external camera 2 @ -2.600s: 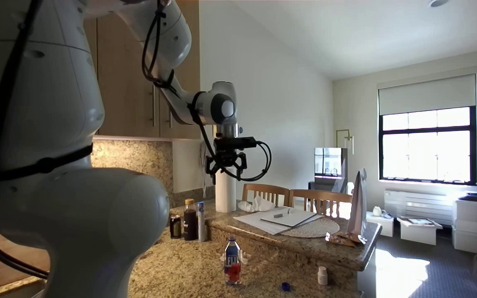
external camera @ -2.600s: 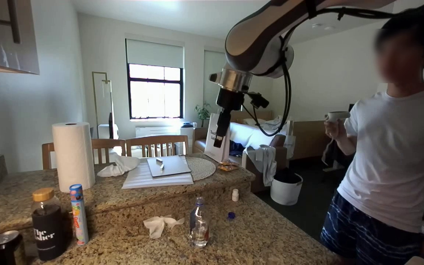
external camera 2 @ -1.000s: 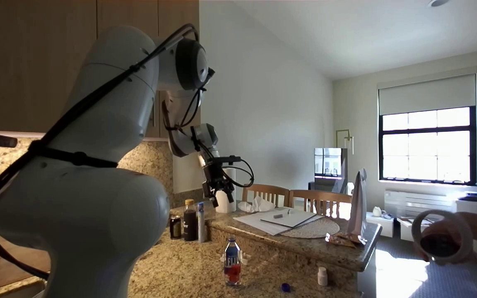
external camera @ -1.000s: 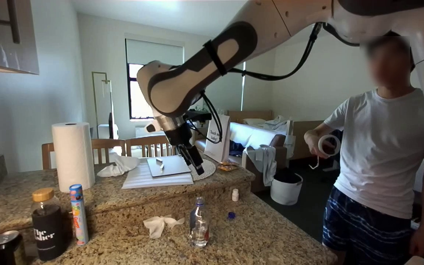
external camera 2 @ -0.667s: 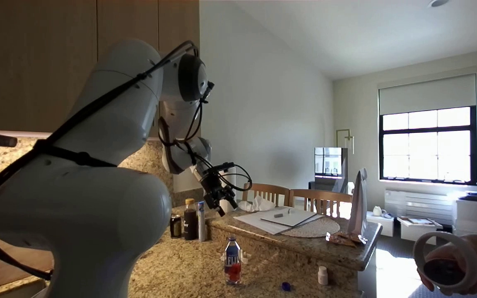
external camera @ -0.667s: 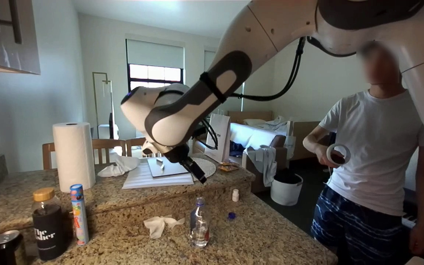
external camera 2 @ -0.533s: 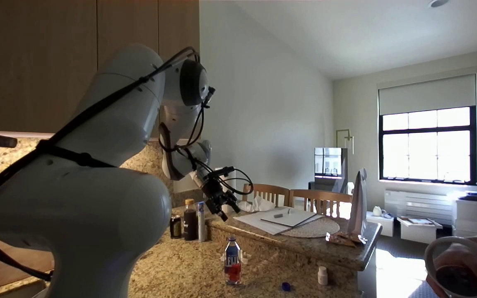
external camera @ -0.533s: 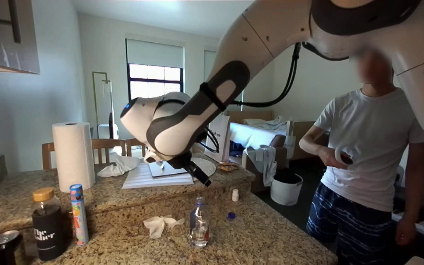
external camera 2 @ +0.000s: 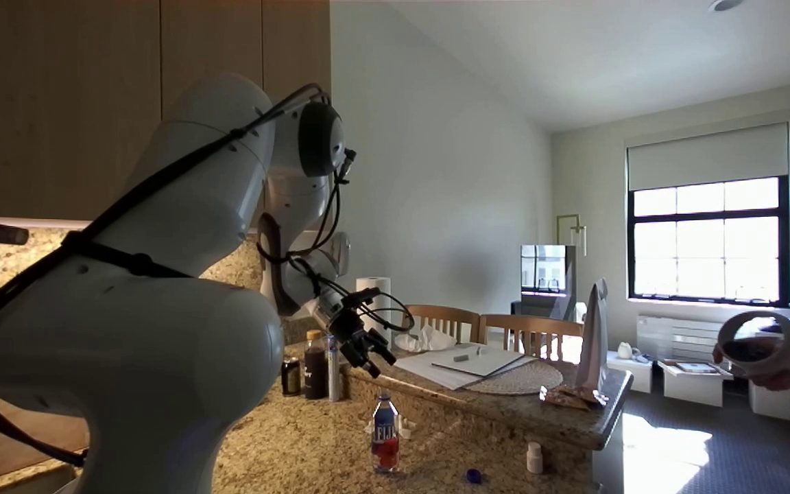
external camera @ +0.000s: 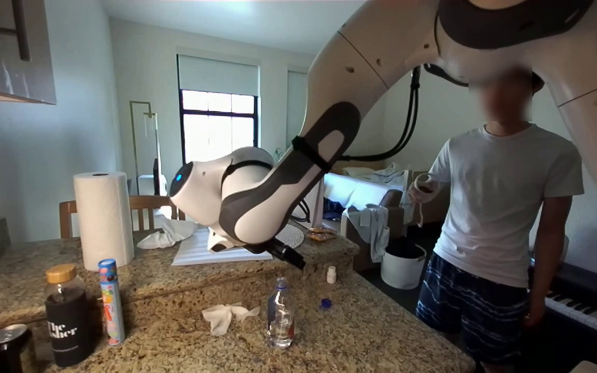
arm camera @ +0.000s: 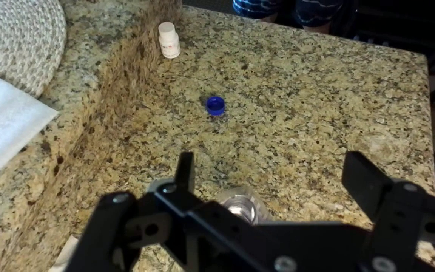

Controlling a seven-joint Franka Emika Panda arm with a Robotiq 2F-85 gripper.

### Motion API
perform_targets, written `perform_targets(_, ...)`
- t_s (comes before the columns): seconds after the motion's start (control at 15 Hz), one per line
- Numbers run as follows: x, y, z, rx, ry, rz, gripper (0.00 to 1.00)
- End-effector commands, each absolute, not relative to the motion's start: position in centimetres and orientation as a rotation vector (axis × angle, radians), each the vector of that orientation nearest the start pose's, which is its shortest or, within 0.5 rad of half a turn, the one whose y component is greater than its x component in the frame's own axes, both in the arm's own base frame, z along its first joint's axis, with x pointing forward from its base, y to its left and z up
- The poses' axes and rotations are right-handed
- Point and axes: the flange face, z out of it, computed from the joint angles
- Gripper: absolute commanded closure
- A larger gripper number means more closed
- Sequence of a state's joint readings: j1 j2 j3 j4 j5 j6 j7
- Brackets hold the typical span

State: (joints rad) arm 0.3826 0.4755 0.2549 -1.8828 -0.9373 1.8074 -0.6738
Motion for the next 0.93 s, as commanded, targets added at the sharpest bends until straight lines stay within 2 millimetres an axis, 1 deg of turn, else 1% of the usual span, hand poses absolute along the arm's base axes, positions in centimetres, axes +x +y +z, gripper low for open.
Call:
perform_targets(0.0, 53.0, 29.6, 25.4, 1.467, 1.842, -0.594, 0.00)
perform_targets(0.13, 54.0, 30.8, 26.2, 1.397, 1.853, -0.531, 0.00)
perform_targets(0.27, 53.8, 33.0, 27.1, 1.336, 1.867, -0.446, 0.00)
perform_targets(0.33, 53.0, 34.8, 27.3, 1.292, 1.874, -0.411, 0.00)
perform_targets(0.47, 51.1, 37.2, 27.5, 1.147, 1.890, -0.404, 0.00)
perform_targets(0.53, 49.9, 38.2, 26.9, 1.086, 1.900, -0.391, 0.00)
perform_targets(0.6, 48.2, 38.9, 26.1, 1.023, 1.901, -0.369, 0.00)
perform_targets(0.67, 47.0, 39.4, 25.2, 0.956, 1.906, -0.361, 0.00)
perform_targets(0.73, 45.6, 39.3, 24.3, 0.885, 1.903, -0.365, 0.00)
perform_targets(0.8, 44.8, 38.9, 23.3, 0.816, 1.895, -0.368, 0.00)
perform_targets(0.87, 44.2, 38.0, 22.3, 0.752, 1.879, -0.371, 0.00)
